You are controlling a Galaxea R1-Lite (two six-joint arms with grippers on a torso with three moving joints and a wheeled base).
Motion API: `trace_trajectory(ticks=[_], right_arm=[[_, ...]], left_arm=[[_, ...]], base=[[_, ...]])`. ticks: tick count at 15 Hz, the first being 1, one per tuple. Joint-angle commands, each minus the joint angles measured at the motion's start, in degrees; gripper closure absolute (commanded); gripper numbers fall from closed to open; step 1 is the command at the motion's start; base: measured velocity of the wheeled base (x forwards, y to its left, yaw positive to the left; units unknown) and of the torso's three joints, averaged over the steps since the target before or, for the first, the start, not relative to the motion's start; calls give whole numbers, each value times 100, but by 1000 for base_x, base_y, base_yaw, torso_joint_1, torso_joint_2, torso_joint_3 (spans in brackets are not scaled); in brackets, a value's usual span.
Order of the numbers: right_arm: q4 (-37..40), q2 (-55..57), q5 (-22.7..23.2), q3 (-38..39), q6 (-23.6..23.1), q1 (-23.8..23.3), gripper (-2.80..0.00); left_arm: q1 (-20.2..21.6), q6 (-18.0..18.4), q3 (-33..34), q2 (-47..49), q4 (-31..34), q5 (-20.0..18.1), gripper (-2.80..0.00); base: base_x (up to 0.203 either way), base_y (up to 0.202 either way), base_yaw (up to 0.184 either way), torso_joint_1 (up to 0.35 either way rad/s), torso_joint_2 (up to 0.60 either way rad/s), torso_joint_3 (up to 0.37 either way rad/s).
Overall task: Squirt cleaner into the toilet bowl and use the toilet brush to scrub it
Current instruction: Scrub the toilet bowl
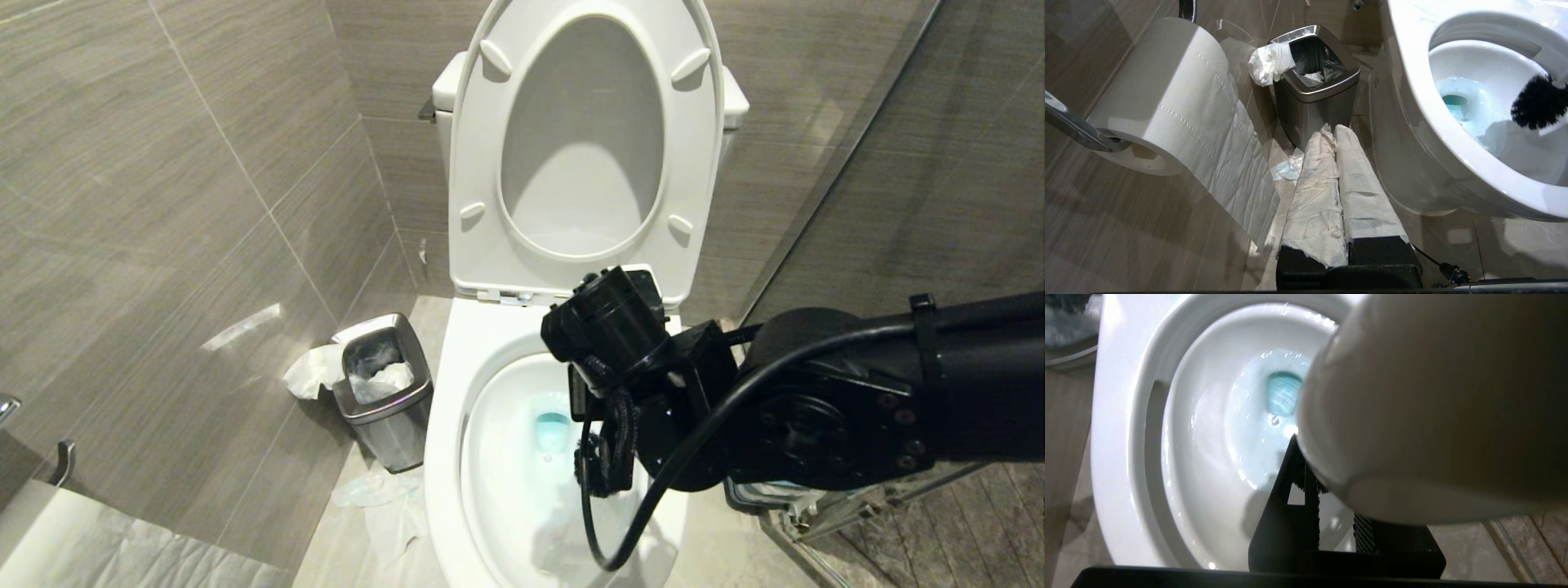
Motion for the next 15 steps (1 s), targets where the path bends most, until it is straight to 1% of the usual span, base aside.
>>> trace_trajectory(ticks=[1,5,6,8,15], right_arm=[[3,-47,-23,-133,-5,-149,0],[14,314,-7,-964,-27,-185,0],[16,395,-6,-1129,-106,-183,0],[8,550,-5,-1339,-233,-189,0],[8,1565,-5,-2092,-210,-293,0]], left_arm=[[0,3,0,7,-2,1,0],[0,3,0,7,-2,1,0],[0,3,0,7,-2,1,0],[0,3,0,7,-2,1,0],[0,3,0,7,-2,1,0]], base=[[0,0,0,0,0,0],[0,0,0,0,0,0],[0,0,0,0,0,0],[0,0,0,0,0,0],[0,0,0,0,0,0]])
